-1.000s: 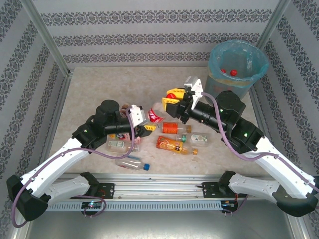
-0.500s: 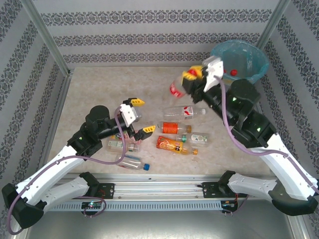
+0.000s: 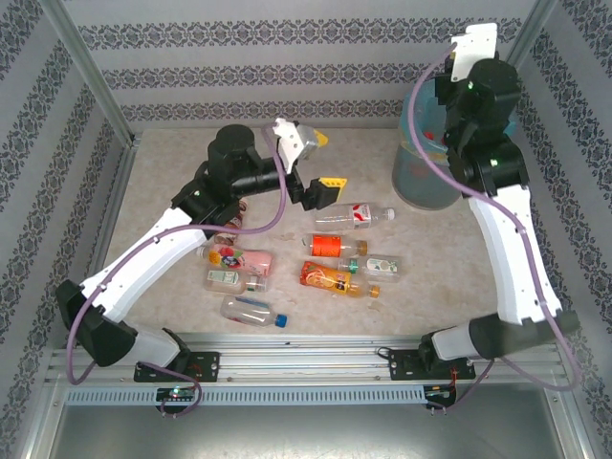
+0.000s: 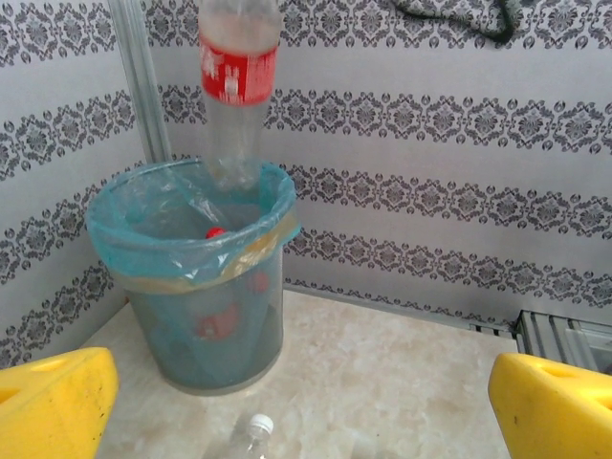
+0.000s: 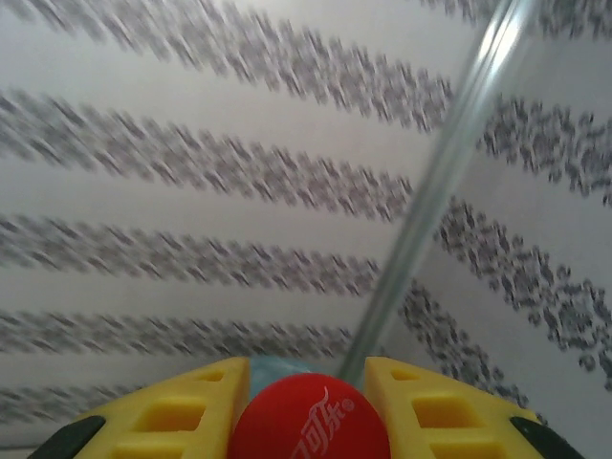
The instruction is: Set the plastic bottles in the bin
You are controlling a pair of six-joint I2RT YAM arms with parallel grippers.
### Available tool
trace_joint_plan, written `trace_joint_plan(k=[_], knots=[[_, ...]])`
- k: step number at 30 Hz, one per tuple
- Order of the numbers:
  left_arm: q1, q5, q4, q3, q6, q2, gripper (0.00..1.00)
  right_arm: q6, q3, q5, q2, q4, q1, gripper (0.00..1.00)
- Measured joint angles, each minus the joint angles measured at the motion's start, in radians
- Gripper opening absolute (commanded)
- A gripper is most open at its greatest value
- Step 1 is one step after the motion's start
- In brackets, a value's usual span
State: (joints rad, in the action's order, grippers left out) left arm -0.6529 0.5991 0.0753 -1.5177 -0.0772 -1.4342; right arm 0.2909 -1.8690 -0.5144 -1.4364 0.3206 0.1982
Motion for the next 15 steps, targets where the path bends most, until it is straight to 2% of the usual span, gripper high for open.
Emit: trace_joint_plan(k=[4, 8, 15], knots=[[0.0, -0.001, 0.052, -0.084, -0.017, -0.043, 1.0, -0.009, 0.038, -0.009, -0.08, 0.005, -0.089, 0.0], [0.0, -0.001, 0.087, -0.095, -0.032, -0.048, 1.0, -0.044, 0.095, 0.01, -0.128, 0.001, -0.156, 0.0], [0.0, -0.008, 0.109, -0.095, -0.071, -0.052, 1.0, -0.103, 0.198, 0.076, -0.188, -0.041, -0.218, 0.0]])
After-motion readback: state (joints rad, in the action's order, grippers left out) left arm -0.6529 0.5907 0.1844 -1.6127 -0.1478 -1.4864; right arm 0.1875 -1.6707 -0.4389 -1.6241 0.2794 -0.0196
